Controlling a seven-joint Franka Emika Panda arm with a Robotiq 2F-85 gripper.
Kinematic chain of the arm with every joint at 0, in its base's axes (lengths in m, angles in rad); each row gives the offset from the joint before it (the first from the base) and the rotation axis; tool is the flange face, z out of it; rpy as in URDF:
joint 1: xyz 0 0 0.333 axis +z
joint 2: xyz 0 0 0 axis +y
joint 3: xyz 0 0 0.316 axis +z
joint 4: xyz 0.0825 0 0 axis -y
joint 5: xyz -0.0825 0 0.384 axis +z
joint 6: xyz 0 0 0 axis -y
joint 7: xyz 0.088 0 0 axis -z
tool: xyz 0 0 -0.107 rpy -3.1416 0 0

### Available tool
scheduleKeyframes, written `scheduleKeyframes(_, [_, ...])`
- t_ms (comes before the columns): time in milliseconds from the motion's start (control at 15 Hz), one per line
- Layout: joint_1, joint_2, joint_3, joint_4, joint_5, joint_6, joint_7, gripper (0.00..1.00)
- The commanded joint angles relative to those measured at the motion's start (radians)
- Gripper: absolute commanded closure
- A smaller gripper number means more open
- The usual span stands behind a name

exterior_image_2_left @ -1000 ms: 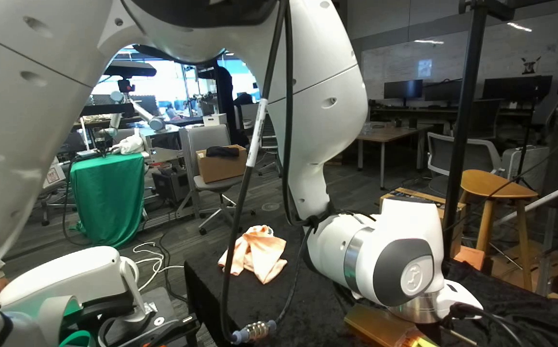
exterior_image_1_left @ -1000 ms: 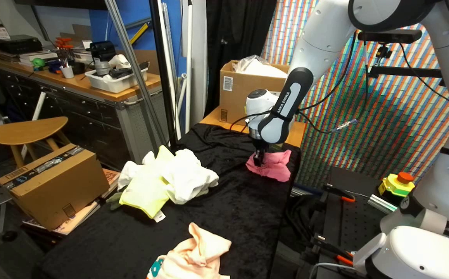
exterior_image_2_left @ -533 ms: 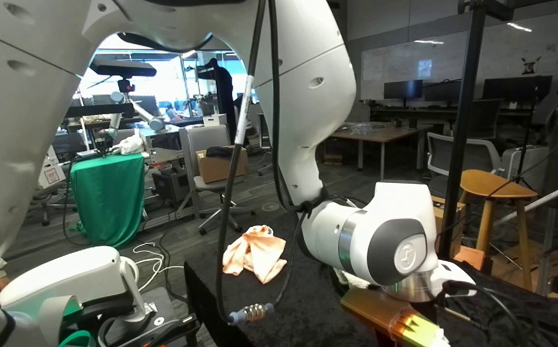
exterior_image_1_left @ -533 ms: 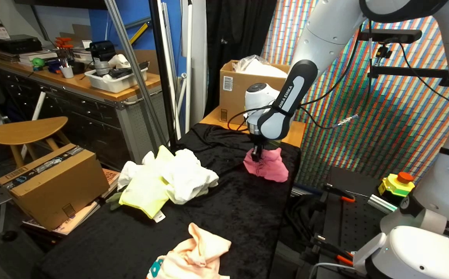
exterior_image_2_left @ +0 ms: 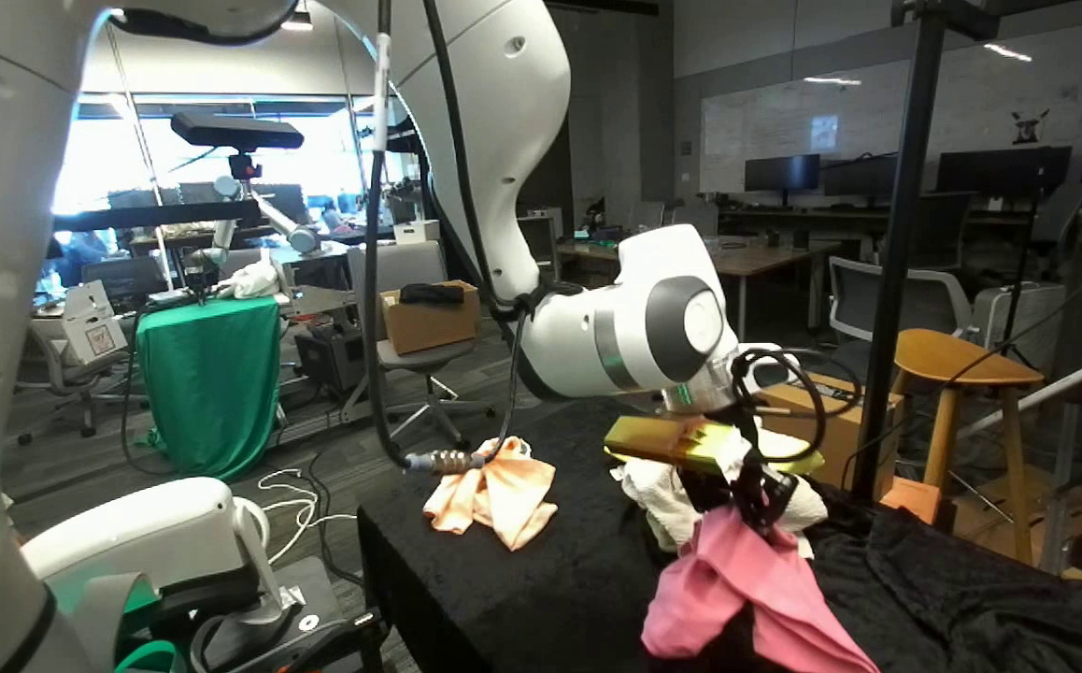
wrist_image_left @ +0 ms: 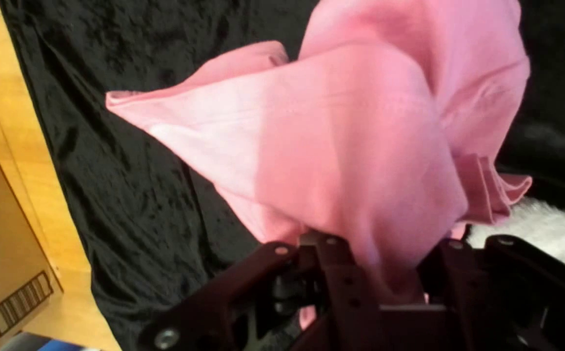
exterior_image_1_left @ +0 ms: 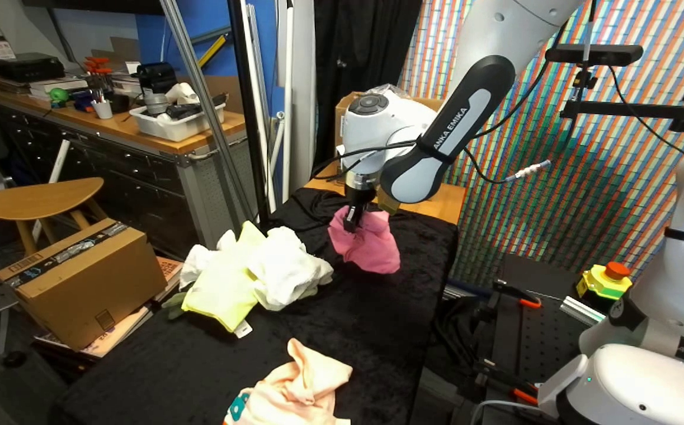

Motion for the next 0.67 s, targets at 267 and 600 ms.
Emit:
scheduleKeyframes(267, [0.062, 0.014, 0.054, 0.108, 0.128, 0.164, 0.235, 0.91])
scheduleKeyframes(600, [0.068, 0.094, 0.096, 0.194, 0.342, 0.287, 0.276, 0.9])
